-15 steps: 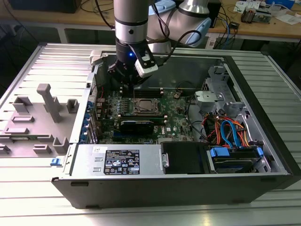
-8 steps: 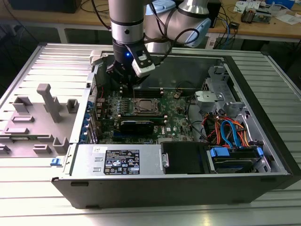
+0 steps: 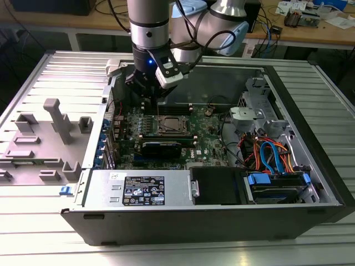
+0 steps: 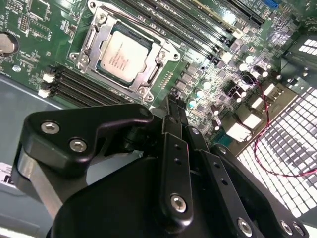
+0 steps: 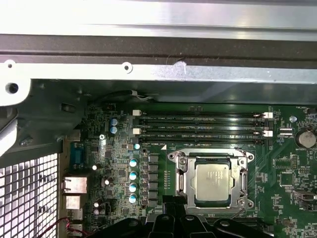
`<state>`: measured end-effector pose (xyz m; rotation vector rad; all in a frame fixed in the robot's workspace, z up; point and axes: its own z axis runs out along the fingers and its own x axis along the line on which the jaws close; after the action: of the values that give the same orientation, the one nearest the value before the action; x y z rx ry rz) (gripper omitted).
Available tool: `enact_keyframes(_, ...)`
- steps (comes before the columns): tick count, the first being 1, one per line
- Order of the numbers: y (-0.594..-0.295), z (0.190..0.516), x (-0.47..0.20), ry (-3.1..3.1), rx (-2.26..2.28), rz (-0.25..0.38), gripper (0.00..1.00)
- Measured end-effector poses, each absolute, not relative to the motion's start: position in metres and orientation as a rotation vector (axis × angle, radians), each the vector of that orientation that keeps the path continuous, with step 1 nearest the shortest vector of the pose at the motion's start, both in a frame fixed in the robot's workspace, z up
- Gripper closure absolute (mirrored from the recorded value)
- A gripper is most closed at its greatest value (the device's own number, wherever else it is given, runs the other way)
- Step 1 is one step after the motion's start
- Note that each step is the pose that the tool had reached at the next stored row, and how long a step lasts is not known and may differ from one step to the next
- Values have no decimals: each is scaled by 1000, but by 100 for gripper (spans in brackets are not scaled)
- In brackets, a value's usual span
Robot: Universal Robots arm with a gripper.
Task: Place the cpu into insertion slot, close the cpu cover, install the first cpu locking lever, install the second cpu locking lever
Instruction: 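Install the first cpu locking lever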
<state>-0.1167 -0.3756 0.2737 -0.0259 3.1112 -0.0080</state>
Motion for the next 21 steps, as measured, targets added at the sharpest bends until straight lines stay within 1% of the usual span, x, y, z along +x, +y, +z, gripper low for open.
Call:
enact_keyframes(8, -375, 275, -117, 3109, -25, -8, 89)
enact_keyframes(21, -361, 269, -120, 3109, -26, -8, 89)
